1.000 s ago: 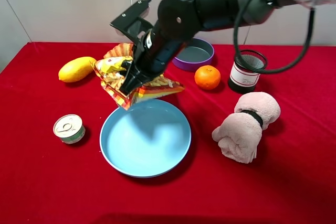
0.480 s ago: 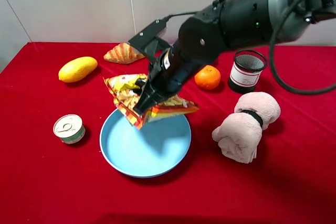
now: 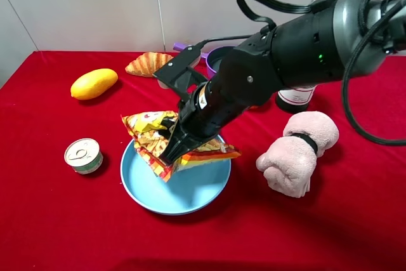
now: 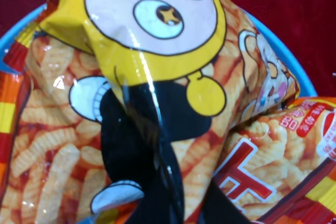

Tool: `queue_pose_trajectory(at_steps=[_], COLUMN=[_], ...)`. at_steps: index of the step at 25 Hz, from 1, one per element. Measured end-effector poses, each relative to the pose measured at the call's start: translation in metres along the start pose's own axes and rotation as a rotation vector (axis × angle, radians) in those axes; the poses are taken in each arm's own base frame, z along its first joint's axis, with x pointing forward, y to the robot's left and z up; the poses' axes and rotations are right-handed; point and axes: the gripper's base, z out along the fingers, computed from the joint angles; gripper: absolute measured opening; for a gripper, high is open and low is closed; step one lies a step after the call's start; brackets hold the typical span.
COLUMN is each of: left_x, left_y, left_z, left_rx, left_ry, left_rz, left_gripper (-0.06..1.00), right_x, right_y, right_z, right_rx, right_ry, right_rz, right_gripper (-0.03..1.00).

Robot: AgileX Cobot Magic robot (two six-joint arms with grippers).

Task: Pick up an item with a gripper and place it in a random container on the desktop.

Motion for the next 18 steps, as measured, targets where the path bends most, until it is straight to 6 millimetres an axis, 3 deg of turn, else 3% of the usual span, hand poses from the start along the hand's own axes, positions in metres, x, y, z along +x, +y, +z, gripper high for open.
queue_pose_trajectory(at_steps=[13,18], left_x=[0.000,0.000], left_y=[0.000,0.000], left_z=[0.000,0.000], left_rx=[0.000,0.000], left_ry=[0.000,0.000], left_rz=[0.000,0.000], left_gripper=[0.99,0.99], right_x=[0.002,0.014], right_y=[0.005,0.006], right_z=[0.001,0.008], right_rx=[-0.017,-0.019], right_ry=[0.020,0.048], right_rz=[0.019,0.023], right_gripper=[-0.03,-0.03])
